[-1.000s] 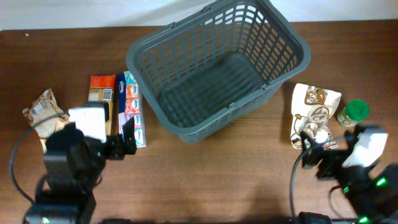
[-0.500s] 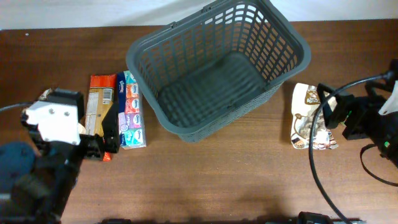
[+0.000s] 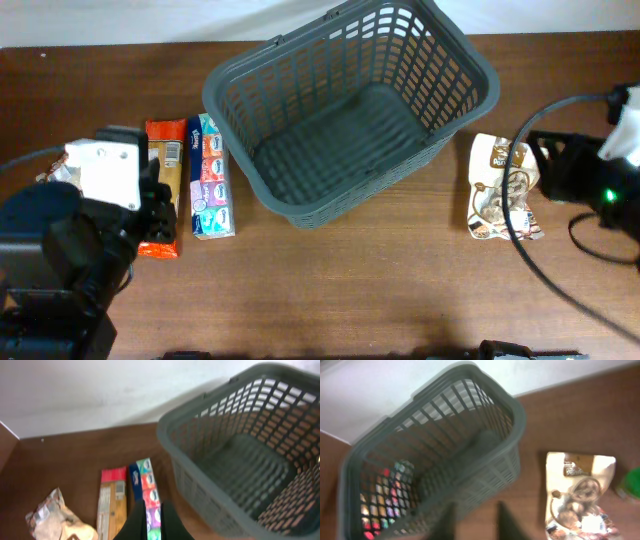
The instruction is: Pack container
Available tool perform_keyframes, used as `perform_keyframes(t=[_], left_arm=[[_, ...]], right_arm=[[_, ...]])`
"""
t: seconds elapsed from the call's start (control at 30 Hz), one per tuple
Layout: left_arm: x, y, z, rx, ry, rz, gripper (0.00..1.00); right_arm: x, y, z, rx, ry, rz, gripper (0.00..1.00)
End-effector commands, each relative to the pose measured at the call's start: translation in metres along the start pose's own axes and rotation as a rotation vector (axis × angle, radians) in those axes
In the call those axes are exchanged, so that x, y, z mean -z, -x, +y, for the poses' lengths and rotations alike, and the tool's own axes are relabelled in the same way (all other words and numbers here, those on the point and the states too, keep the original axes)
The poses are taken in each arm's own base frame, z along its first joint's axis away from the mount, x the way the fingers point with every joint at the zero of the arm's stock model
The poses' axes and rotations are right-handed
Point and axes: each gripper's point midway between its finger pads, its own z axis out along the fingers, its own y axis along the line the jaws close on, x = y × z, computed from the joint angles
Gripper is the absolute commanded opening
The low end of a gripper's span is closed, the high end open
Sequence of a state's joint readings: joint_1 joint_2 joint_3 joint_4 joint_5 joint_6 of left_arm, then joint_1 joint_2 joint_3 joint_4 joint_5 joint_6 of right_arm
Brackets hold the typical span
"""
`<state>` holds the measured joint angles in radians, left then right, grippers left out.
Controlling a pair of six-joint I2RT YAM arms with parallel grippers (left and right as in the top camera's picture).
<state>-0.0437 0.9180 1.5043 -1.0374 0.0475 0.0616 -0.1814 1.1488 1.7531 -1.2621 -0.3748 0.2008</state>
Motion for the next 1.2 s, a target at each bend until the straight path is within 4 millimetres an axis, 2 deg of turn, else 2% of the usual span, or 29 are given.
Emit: perform_keyframes(t=[0.0, 0.07, 0.13, 0.33, 0.43, 0.6, 0.73, 0.83, 0.93, 1.03, 1.17], left_arm=[[0.03, 0.035, 0.002, 0.009, 0.013, -0.134, 0.02], [0.032, 0.04, 0.002, 0.028, 0.011, -0.139, 0.02], [0.025, 0.034, -0.001, 0.073, -0.007, -0.086, 0.02], [-0.011, 0.0, -0.041, 0.092, -0.235, 0.213, 0.02], [-0.023, -0.009, -0.061, 0.008, -0.309, 0.319, 0.02], [-0.038, -0.026, -0.091, -0.146, -0.34, 0.439, 0.02], [-0.035, -0.046, -0.122, -0.3, -0.418, 0.509, 0.02], [-0.028, -0.051, -0.144, -0.394, -0.491, 0.504, 0.02], [-0.022, -0.055, -0.158, -0.436, -0.532, 0.506, 0.02], [-0.017, -0.062, -0.17, -0.494, -0.576, 0.516, 0.02], [-0.015, -0.084, -0.192, -0.595, -0.644, 0.567, 0.02]], right_arm=[[-0.011, 0.009, -0.003, -0.02, -0.013, 0.025, 0.04], [-0.019, 0.014, -0.005, -0.026, -0.016, 0.04, 0.04], [-0.024, 0.02, -0.006, -0.022, -0.017, 0.043, 0.04], [-0.034, 0.031, -0.011, 0.046, -0.045, 0.055, 0.04], [-0.046, 0.029, -0.017, 0.13, -0.103, 0.085, 0.04], [-0.072, 0.016, 0.001, 0.27, -0.044, 0.171, 0.04], [-0.096, 0.004, 0.015, 0.363, -0.011, 0.234, 0.04], [-0.114, -0.003, 0.015, 0.412, -0.016, 0.279, 0.04], [-0.128, -0.007, 0.017, 0.425, -0.007, 0.306, 0.04], [-0.139, -0.005, 0.018, 0.429, -0.001, 0.304, 0.04], [-0.154, -0.001, 0.018, 0.43, 0.006, 0.294, 0.04]])
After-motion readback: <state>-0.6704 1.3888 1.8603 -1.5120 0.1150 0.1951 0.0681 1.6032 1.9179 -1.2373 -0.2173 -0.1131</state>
